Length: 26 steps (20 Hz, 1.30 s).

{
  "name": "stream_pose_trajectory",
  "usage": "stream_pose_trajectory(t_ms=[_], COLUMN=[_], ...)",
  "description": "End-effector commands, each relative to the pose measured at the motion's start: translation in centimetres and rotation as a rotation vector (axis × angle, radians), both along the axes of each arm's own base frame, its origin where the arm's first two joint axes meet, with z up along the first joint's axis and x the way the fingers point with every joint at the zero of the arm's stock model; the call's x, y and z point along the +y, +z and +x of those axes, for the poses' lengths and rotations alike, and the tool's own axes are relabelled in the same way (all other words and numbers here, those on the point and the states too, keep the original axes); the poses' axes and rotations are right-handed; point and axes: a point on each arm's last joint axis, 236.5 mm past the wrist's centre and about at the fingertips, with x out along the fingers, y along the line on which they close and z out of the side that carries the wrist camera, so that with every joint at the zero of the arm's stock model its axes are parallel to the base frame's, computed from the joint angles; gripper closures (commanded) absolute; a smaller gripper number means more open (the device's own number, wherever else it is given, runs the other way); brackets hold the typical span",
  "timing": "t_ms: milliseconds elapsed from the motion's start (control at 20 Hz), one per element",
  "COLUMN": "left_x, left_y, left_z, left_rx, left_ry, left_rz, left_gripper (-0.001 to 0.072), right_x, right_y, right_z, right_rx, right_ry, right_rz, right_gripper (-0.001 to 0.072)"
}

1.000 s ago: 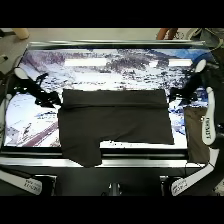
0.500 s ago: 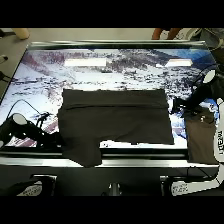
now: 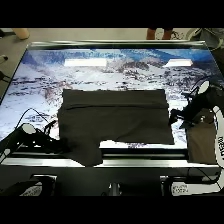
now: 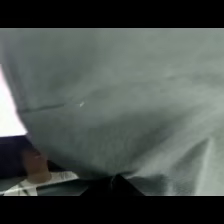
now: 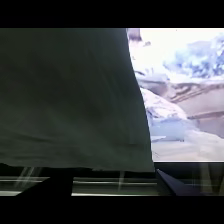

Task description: Fold the shirts.

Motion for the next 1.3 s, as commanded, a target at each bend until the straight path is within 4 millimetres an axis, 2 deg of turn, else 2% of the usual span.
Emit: stream_pose_trajectory(t_ms=[0,150,300,400,500,550,600,650,700,750,800,900,1000,1050,1100,1250], left_x=[0.2,0.3,0.3,0.3,0.3,0.4,0.4,0.5,0.5,0.7,1.0,2.2,3.3,3.5,3.6,4.5], left_y=[-0.3,0.3,0.9,1.0,1.0,1.0,0.9,1.0,1.7,3.3,5.9,11.9,15.9,16.6,16.2,12.9], left_z=[1.0,1.5,1.8,1.9,1.9,2.2,2.5,2.9,3.8,5.5,7.9,12.9,17.3,19.3,21.2,26.4], left_rx=[-0.053,-0.086,-0.115,-0.124,-0.125,-0.135,-0.147,-0.164,-0.205,-0.273,-0.370,-0.557,-0.676,-0.695,-0.688,-0.628], left_ry=[-0.012,-0.015,-0.014,-0.014,-0.014,-0.011,-0.004,-0.008,-0.033,-0.046,-0.049,-0.035,-0.016,-0.013,-0.011,0.004], left_rz=[0.020,0.021,0.022,0.023,0.023,0.027,0.032,0.035,0.033,0.037,0.054,0.109,0.157,0.163,0.164,0.164], left_gripper=[0.0672,0.0672,0.0672,0.0672,0.0672,0.0672,0.0672,0.0673,0.0674,0.0675,0.0677,0.0679,0.0679,0.0679,0.0678,0.0676], right_x=[1.1,1.3,0.4,0.7,1.4,1.4,1.3,1.2,1.1,0.8,0.5,0.4,0.2,0.1,0.2,-0.2], right_y=[-2.7,-4.3,-4.8,-5.1,-5.8,-6.1,-6.2,-6.0,-5.4,-4.4,-2.7,1.7,5.6,6.3,6.4,4.8], right_z=[-4.3,-5.5,-5.8,-5.7,-5.6,-5.4,-5.1,-4.8,-4.2,-3.1,-1.2,4.0,9.7,12.0,14.3,20.5], right_rx=[0.095,0.109,0.113,0.106,0.089,0.075,0.061,0.049,0.023,-0.023,-0.102,-0.312,-0.500,-0.553,-0.589,-0.643], right_ry=[0.012,0.008,0.025,0.007,-0.013,-0.018,-0.020,-0.020,-0.016,-0.015,-0.011,-0.041,-0.043,-0.024,-0.014,-0.098], right_rz=[0.028,0.029,-0.008,-0.002,0.018,0.015,0.011,0.007,0.003,-0.007,-0.020,-0.024,-0.051,-0.079,-0.099,-0.107], right_gripper=[0.0157,0.0157,0.0157,0.0161,0.0198,0.0318,0.0547,0.0684,0.0685,0.0686,0.0688,0.0688,0.0687,0.0687,0.0687,0.0687])
